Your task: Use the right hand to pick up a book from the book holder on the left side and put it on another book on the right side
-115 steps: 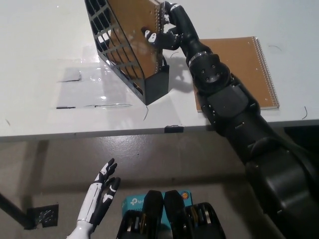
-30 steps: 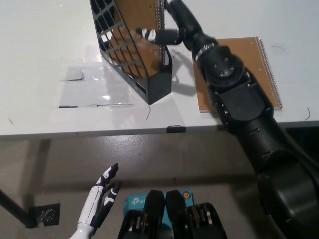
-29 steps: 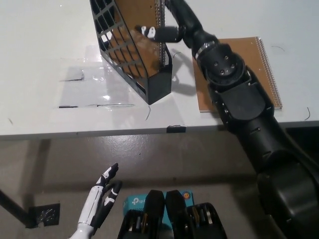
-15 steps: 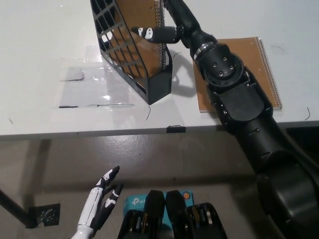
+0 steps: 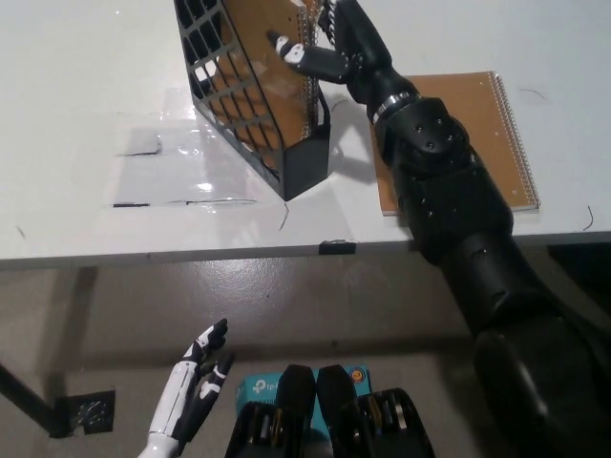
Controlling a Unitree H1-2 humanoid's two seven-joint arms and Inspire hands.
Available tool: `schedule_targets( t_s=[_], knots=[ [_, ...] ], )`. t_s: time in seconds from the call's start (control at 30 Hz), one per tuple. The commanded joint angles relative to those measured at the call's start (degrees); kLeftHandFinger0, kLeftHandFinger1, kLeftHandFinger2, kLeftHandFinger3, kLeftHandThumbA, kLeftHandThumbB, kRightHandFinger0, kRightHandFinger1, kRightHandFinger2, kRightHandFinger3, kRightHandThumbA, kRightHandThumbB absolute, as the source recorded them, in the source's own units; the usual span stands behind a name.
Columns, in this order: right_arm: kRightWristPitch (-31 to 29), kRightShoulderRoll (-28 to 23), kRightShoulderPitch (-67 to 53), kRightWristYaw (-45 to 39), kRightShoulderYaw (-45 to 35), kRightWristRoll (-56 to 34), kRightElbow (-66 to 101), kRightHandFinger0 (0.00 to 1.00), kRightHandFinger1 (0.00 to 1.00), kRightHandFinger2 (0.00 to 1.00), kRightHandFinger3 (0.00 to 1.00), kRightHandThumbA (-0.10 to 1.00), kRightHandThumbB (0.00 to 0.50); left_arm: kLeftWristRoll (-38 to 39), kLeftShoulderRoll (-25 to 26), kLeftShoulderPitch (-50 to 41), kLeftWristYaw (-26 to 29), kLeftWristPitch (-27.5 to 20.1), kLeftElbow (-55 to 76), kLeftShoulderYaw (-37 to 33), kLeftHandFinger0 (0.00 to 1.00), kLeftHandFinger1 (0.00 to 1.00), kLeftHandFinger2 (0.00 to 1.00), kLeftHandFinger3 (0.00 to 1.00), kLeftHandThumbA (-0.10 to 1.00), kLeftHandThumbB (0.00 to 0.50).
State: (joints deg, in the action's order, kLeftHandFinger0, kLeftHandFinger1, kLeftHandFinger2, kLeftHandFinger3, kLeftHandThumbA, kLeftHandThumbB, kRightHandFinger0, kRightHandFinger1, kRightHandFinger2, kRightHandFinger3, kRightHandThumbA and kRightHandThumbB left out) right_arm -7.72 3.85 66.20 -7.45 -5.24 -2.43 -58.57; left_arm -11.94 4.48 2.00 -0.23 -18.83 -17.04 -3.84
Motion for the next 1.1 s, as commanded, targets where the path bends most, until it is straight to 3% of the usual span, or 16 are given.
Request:
schedule_targets(
  t_s=[0.0, 0.07, 0.1, 0.13, 0.17, 0.2, 0.23, 0.27, 0.33, 0.4, 0.5, 0.63, 0.87, 0.93, 1.0, 1.07],
  knots=[
    [5.2, 1.9, 3.8, -5.7, -6.6, -11.0, -4.0, 1.00, 1.00, 1.00, 1.00, 0.53, 0.432, 0.4, -0.1, -0.4, 0.0, -0.9, 1.7, -0.5, 0.80, 0.92, 0.95, 0.91, 0.89, 0.179],
    [6.6, 2.2, 4.1, -6.0, -8.4, -11.9, -4.6, 1.00, 1.00, 1.00, 1.00, 0.50, 0.422, 0.0, 0.1, -0.2, 0.2, -1.1, 1.4, -0.6, 0.79, 0.92, 0.95, 0.91, 0.91, 0.181],
    [6.7, 2.3, 4.4, -5.8, -9.2, -12.0, -5.4, 0.98, 1.00, 1.00, 1.00, 0.49, 0.470, 0.3, 0.1, 0.0, 0.1, -1.2, 1.3, -0.6, 0.79, 0.92, 0.95, 0.91, 0.91, 0.184],
    [6.2, 2.3, 4.6, -5.6, -9.3, -11.5, -6.0, 0.93, 0.96, 1.00, 1.00, 0.49, 0.474, 0.5, 0.1, 0.0, 0.0, -1.1, 1.4, -0.6, 0.78, 0.91, 0.94, 0.91, 0.90, 0.182],
    [5.9, 2.4, 4.8, -5.2, -9.4, -11.1, -6.6, 0.83, 0.81, 0.93, 1.00, 0.48, 0.466, 0.6, 0.0, 0.0, 0.0, -1.2, 1.4, -0.6, 0.76, 0.89, 0.94, 0.91, 0.89, 0.177],
    [5.2, 2.5, 5.4, -3.9, -9.5, -10.5, -8.0, 0.51, 0.49, 0.59, 0.80, 0.37, 0.479, 0.5, 0.1, 0.1, 0.1, -1.4, 1.4, -0.6, 0.75, 0.88, 0.93, 0.91, 0.89, 0.180],
    [4.7, 2.5, 5.9, -2.8, -9.6, -10.2, -9.0, 0.41, 0.46, 0.60, 0.69, 0.36, 0.481, 0.4, 0.2, 0.1, 0.1, -1.4, 1.3, -0.6, 0.75, 0.88, 0.93, 0.91, 0.89, 0.181],
    [3.6, 2.4, 6.4, -1.4, -8.6, -8.6, -9.9, 0.08, 0.24, 0.42, 0.43, 0.27, 0.449, 0.4, 0.2, 0.2, 0.1, -1.2, 1.4, -0.6, 0.75, 0.88, 0.93, 0.91, 0.89, 0.179],
    [3.7, 2.3, 6.9, -0.5, -7.4, -7.2, -10.5, 0.00, 0.09, 0.37, 0.32, 0.08, 0.437, 0.3, 0.3, 0.2, 0.1, -1.1, 1.6, -0.6, 0.74, 0.87, 0.92, 0.90, 0.90, 0.177],
    [4.2, 2.3, 7.3, 0.6, -5.5, -5.3, -10.7, 0.00, 0.07, 0.40, 0.30, -0.08, 0.387, 0.4, 0.4, 0.3, 0.1, -1.4, 1.4, -0.6, 0.73, 0.85, 0.92, 0.90, 0.90, 0.179],
    [3.7, 2.3, 7.0, 2.0, -3.2, -3.8, -10.3, 0.00, 0.09, 0.46, 0.37, -0.10, 0.324, 0.4, 0.3, 0.4, 0.1, -1.3, 1.5, -0.7, 0.70, 0.83, 0.91, 0.89, 0.90, 0.180],
    [1.8, 2.6, 7.0, 3.8, -3.3, -4.8, -10.7, 0.00, 0.19, 0.62, 0.59, -0.10, 0.227, 0.2, 0.3, 0.4, 0.2, -1.0, 1.9, -0.6, 0.68, 0.81, 0.89, 0.87, 0.90, 0.182],
    [0.0, 2.1, 7.0, 6.1, -3.1, -4.9, -9.2, 0.00, 0.31, 0.75, 0.76, -0.10, 0.188, 0.7, 0.3, 0.7, -0.2, -0.8, 1.9, -0.7, 0.66, 0.79, 0.88, 0.85, 0.89, 0.180],
    [-0.5, 2.1, 6.8, 8.0, -2.3, -3.8, -7.7, 0.06, 0.31, 0.71, 0.73, -0.10, 0.190, 0.7, 0.2, 0.8, 0.1, -1.8, 1.1, -0.7, 0.65, 0.78, 0.86, 0.84, 0.87, 0.173],
    [-0.2, 2.1, 7.0, 8.5, -2.5, -4.2, -4.9, 0.00, 0.35, 0.78, 0.78, -0.10, 0.158, 1.1, 0.1, 0.7, 0.0, -1.2, 1.5, -0.6, 0.65, 0.78, 0.86, 0.84, 0.86, 0.181],
    [-1.3, 2.1, 7.3, 9.0, -2.3, -4.0, 0.1, 0.00, 0.35, 0.76, 0.71, -0.10, 0.127, 0.6, 0.4, 0.8, -0.1, -1.4, 1.7, -0.8, 0.65, 0.79, 0.87, 0.84, 0.88, 0.181]
  ],
)
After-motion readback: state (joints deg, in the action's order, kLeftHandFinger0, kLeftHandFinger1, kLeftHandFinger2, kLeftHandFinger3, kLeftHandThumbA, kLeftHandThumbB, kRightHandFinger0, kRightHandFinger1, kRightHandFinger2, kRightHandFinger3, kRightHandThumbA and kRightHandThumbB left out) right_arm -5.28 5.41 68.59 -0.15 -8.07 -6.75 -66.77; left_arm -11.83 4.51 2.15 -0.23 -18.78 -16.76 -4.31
